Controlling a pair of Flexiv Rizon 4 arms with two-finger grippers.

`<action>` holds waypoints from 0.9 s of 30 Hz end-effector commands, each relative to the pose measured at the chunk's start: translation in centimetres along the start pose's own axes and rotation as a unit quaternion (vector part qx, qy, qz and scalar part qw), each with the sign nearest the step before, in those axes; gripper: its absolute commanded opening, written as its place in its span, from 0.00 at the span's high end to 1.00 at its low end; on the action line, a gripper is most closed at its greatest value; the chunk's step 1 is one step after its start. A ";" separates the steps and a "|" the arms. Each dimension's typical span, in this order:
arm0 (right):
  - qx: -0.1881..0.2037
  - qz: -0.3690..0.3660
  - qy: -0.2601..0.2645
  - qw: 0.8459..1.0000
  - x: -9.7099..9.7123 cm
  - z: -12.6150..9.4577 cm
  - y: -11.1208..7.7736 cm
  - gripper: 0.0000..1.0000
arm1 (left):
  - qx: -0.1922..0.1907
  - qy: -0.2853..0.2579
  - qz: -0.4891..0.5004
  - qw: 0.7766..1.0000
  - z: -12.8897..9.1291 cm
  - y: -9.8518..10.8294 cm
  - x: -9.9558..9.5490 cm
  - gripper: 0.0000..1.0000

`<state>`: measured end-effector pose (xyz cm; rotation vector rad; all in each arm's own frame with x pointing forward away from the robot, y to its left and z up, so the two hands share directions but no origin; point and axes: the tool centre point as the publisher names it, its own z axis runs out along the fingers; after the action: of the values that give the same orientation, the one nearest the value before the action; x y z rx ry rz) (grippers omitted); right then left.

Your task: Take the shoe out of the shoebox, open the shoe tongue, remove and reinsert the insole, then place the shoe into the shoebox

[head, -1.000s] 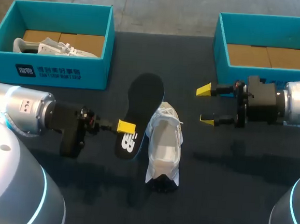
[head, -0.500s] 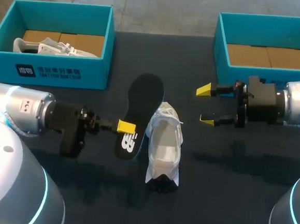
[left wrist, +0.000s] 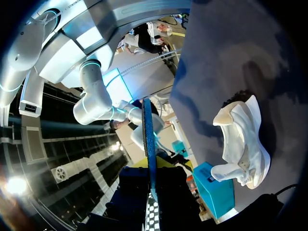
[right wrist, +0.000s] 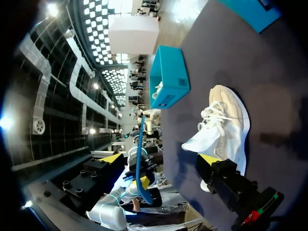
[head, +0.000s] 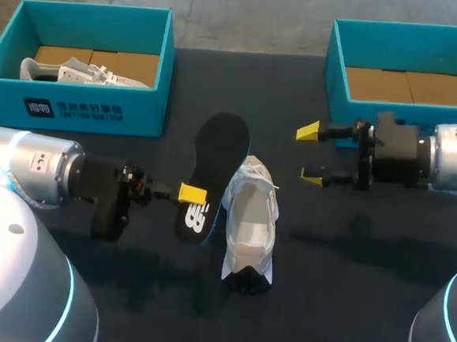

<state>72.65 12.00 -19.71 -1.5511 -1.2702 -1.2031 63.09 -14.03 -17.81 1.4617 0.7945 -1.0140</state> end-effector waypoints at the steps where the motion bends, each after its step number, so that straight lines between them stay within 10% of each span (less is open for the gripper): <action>1: -0.015 -0.009 0.006 1.000 1.2 1.8 -0.7 0.00 | -0.001 -0.001 0.002 1.000 0.1 -0.1 0.1 1.00; 19: 0.006 0.009 0.012 1.000 4.4 7.4 -4.1 0.00 | -0.001 -0.001 0.002 1.000 0.1 -0.1 0.1 1.00; 24: 0.006 0.018 0.015 1.000 4.4 8.1 -4.4 0.38 | -0.001 -0.001 0.002 1.000 0.1 -0.1 0.1 1.00; 27: 0.007 0.020 0.015 1.000 4.5 8.6 -4.6 0.42 | -0.001 -0.001 0.002 1.000 0.1 -0.1 0.1 1.00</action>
<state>69.78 20.75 -17.21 -1.5276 -1.2224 -1.1837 63.13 -14.01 -17.81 1.4614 0.7944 -1.0145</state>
